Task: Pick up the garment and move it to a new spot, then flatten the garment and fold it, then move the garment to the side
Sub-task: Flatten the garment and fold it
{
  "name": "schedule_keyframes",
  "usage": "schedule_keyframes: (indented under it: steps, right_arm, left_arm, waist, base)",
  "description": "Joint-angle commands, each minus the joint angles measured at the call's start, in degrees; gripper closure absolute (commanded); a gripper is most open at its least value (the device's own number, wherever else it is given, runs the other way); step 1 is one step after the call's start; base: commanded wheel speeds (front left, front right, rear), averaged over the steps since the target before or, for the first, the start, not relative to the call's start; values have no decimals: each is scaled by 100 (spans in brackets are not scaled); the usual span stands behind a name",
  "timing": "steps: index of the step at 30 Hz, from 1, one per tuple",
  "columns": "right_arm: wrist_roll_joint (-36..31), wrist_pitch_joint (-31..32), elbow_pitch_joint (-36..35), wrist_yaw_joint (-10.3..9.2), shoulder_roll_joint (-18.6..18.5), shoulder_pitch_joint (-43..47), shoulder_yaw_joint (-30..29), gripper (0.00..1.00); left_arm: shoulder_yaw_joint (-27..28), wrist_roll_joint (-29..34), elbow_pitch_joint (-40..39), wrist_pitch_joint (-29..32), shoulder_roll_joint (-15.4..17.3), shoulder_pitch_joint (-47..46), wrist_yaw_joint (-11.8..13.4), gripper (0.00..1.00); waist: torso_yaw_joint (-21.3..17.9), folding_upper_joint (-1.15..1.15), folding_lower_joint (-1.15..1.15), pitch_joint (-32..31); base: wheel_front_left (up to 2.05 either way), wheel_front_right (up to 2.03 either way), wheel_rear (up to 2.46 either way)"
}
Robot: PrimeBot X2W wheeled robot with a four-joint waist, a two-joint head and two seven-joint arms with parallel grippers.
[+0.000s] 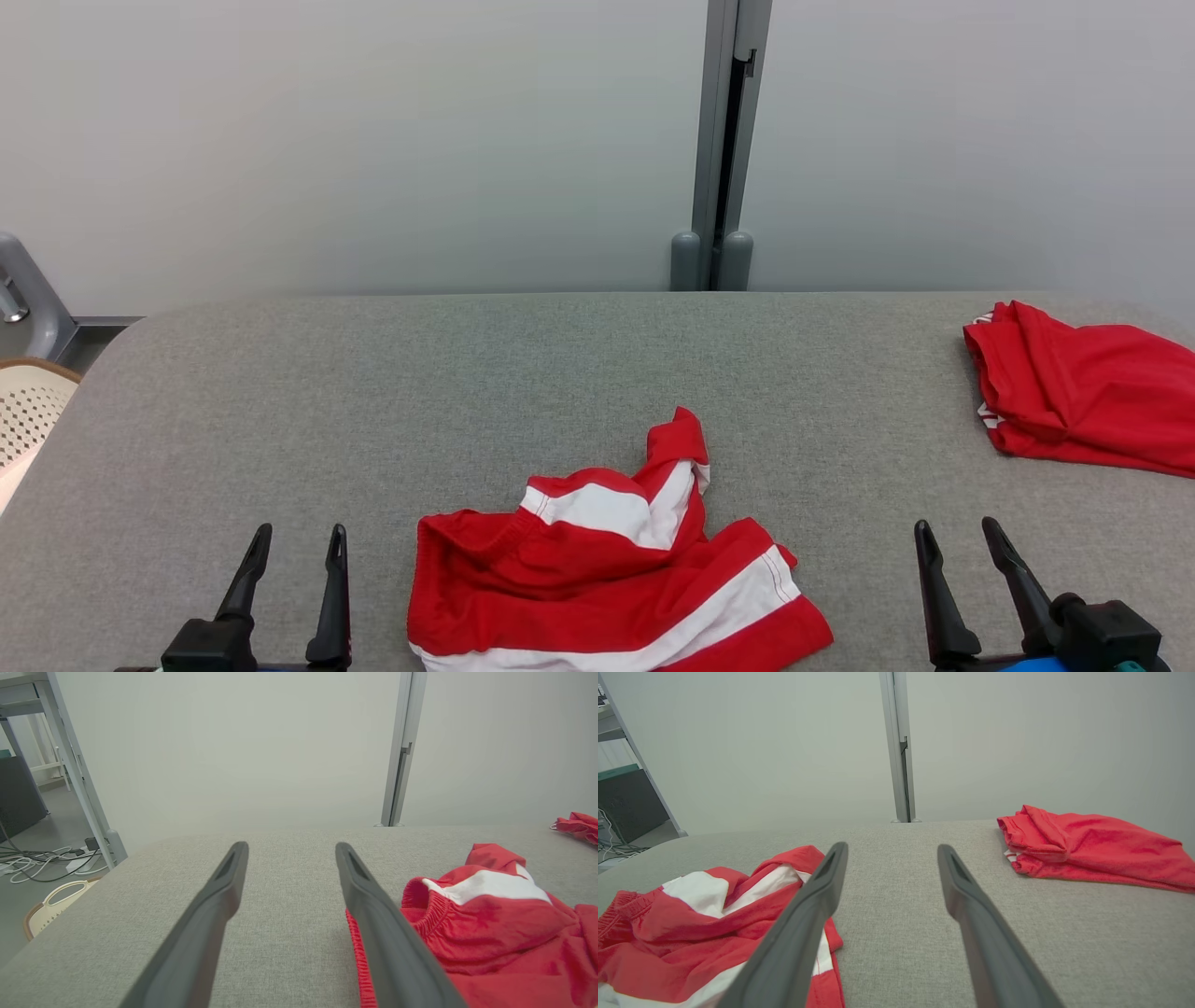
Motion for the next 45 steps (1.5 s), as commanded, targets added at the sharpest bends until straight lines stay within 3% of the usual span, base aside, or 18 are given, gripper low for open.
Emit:
schedule_keyframes:
  steps: [1, 12, 19, 32, 45]
  right_arm:
    - [26, -27, 28, 1, -47, -26, 9, 0]
    - [75, -27, 369, 1, -189, -217, 302, 0]
    - [142, -20, 1089, 1, -401, -648, 1033, 0]
    - [580, -24, 2693, 1, -717, -1716, 2435, 0]
    - [1277, -26, 3303, 0, -831, -2468, 3344, 0]
  left_arm:
    - [48, 33, 25, -15, -16, -89, -37, 0]
    - [-34, 25, 332, -15, -113, -109, -174, 0]
    - [-422, -93, 1007, -16, -18, -273, -244, 0]
    - [-1981, -758, 2153, -16, 402, -904, -240, 0]
    - [-3024, -1348, 2786, -15, 655, -1669, -241, 0]
  waist:
    - [3, 0, 0, 2]
    - [0, 0, 0, 30]
    - [0, 0, 0, 148]
    - [50, 0, 0, 405]
    - [58, 0, 0, 768]
  base:
    - [0, 0, 0]
    - [0, 0, 0]
    - [0, 0, 0]
    - [0, 0, 0]
    - [0, 0, 0]
